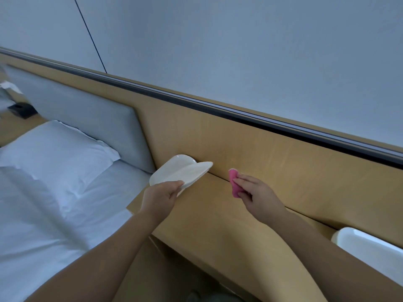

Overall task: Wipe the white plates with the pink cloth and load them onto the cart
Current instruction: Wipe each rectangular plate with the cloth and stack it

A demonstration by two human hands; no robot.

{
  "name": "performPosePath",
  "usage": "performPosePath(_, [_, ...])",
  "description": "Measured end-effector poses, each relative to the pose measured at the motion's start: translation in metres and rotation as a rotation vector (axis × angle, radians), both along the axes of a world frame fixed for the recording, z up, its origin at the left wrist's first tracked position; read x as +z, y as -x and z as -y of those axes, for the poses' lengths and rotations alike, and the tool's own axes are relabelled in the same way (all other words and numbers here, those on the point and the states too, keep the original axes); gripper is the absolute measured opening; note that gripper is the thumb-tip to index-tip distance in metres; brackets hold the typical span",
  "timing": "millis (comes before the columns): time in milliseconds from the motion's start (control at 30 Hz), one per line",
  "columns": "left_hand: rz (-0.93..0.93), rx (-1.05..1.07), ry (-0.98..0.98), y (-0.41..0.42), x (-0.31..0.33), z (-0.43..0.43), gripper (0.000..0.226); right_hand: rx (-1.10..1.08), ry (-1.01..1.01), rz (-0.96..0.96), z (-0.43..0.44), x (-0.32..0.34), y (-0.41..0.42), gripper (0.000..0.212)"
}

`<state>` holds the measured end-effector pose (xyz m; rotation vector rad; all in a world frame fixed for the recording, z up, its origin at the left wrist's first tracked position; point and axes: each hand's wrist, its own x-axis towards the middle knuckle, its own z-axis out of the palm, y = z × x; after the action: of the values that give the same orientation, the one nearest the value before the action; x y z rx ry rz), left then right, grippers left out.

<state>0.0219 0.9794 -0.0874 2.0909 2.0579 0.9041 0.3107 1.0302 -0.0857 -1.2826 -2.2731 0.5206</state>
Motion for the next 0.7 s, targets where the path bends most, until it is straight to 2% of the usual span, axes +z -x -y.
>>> performPosePath(133, [-0.088,-0.060,-0.029,0.028,-0.013,-0.008,0.027,-0.028,0.017,0.010,-0.003,0.000,0.024,0.044])
performPosePath(267, [-0.159,-0.088,0.092,0.052,-0.032,-0.020,0.022,-0.064,0.033,0.016,-0.003,-0.005,0.048,0.044])
performPosePath(433, [-0.186,-0.169,0.303,0.069,-0.052,-0.036,0.034,-0.078,0.058,0.016,-0.006,-0.013,0.073,0.041])
performPosePath(567, [-0.152,-0.245,0.315,0.083,-0.070,-0.047,0.040,-0.096,0.092,0.045,-0.008,-0.022,0.089,0.041])
performPosePath(700, [-0.270,-0.257,0.446,0.085,-0.080,-0.057,0.049,-0.103,0.119,0.085,-0.010,-0.028,0.097,0.039])
